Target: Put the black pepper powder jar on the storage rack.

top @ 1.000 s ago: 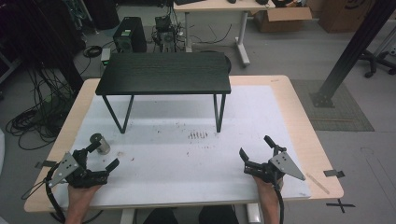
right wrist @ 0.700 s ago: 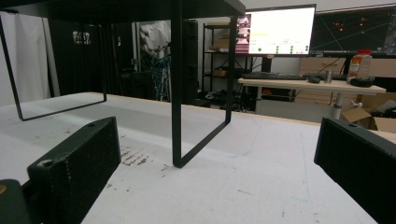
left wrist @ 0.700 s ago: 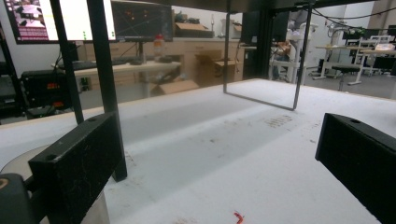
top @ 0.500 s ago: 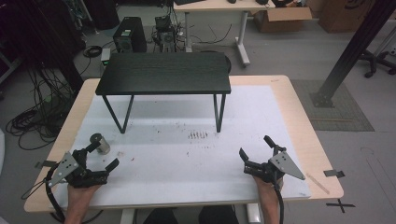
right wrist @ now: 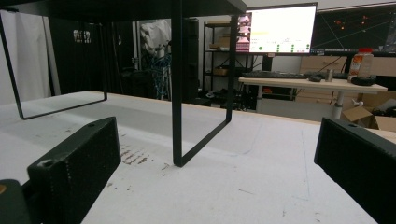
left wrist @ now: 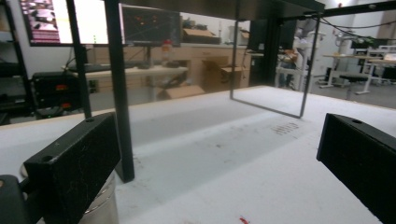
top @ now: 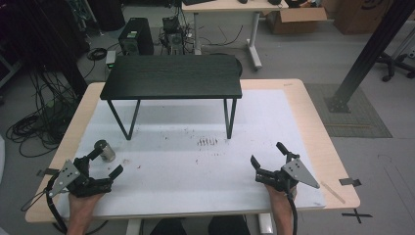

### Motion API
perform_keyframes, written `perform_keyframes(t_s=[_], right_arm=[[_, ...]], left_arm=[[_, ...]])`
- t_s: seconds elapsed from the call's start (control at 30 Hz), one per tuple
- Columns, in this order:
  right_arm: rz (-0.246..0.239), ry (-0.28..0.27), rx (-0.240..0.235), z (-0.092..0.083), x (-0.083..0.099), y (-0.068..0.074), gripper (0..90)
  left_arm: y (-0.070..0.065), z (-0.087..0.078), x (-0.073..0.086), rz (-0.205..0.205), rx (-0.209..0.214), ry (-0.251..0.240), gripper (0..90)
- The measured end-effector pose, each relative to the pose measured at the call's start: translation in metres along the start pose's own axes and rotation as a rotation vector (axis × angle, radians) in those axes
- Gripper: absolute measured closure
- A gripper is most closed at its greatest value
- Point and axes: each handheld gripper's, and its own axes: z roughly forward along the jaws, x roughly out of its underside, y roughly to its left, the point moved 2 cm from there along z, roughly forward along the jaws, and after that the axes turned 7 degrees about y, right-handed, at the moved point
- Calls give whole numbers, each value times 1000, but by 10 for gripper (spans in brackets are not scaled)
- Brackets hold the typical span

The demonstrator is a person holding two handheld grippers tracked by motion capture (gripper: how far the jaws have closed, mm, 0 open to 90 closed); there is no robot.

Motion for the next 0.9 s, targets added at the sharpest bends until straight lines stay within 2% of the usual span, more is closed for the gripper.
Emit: perform_keyframes(t_s=[0.2,0.43,0.6,0.77,0.8,0.83,0.87,0.9], right_arm=[[0,1,0,0,0,0,2],[-1,4,0,1,0,0,2],[-1,5,0,1,0,0,3],[0,6,0,1,0,0,3],[0,6,0,1,0,0,3],[0,6,0,1,0,0,3],[-1,5,0,1,0,0,3],[-1,5,0,1,0,0,3]], left_arm=[[0,0,-2,-8,-16,25,3],[-1,-4,-11,2,-36,19,3],[2,-8,-20,4,-66,7,3],[7,-12,-26,3,-98,17,4],[8,-13,-28,1,-117,26,4],[8,-13,-28,1,-117,26,4],[9,-14,-29,-3,-149,39,4],[9,-14,-29,-3,-149,39,5]])
